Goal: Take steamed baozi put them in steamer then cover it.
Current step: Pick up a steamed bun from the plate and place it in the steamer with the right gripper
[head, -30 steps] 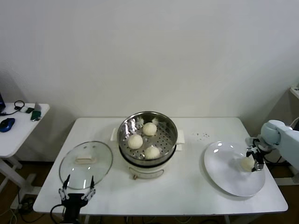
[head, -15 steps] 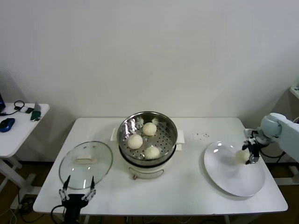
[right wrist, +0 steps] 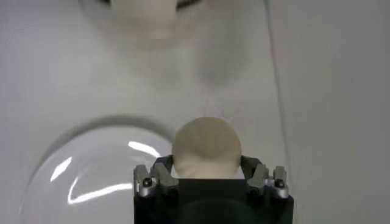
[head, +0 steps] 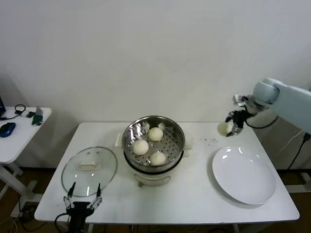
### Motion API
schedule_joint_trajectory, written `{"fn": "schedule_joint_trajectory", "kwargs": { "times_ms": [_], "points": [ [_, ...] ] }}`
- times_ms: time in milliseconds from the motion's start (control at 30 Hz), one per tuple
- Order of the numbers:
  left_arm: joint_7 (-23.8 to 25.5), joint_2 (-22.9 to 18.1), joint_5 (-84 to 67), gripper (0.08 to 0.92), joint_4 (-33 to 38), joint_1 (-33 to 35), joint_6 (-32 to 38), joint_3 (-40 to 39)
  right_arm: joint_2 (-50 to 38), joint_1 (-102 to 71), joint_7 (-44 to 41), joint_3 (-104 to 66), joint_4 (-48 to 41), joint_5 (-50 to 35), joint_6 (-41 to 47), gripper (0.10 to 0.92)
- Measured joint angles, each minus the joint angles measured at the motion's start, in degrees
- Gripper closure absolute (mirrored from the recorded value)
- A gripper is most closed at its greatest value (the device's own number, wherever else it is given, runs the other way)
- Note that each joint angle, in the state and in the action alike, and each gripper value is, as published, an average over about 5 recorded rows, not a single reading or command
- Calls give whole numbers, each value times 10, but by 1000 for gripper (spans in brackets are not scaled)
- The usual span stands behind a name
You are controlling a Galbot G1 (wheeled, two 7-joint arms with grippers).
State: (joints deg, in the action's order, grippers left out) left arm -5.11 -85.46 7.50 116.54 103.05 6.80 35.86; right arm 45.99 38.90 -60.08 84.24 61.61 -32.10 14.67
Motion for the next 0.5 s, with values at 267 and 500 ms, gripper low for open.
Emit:
{"fn": "schedule_joint_trajectory", "kwargs": {
  "times_ms": [267, 500],
  "points": [
    [-1, 11, 1, 177, 5, 4, 2, -11, 88, 70, 22, 64, 22, -115, 31, 304],
    [-3, 22, -3, 177, 6, 9, 5, -11, 164, 87, 43, 91, 35, -171, 54, 304]
  ]
}}
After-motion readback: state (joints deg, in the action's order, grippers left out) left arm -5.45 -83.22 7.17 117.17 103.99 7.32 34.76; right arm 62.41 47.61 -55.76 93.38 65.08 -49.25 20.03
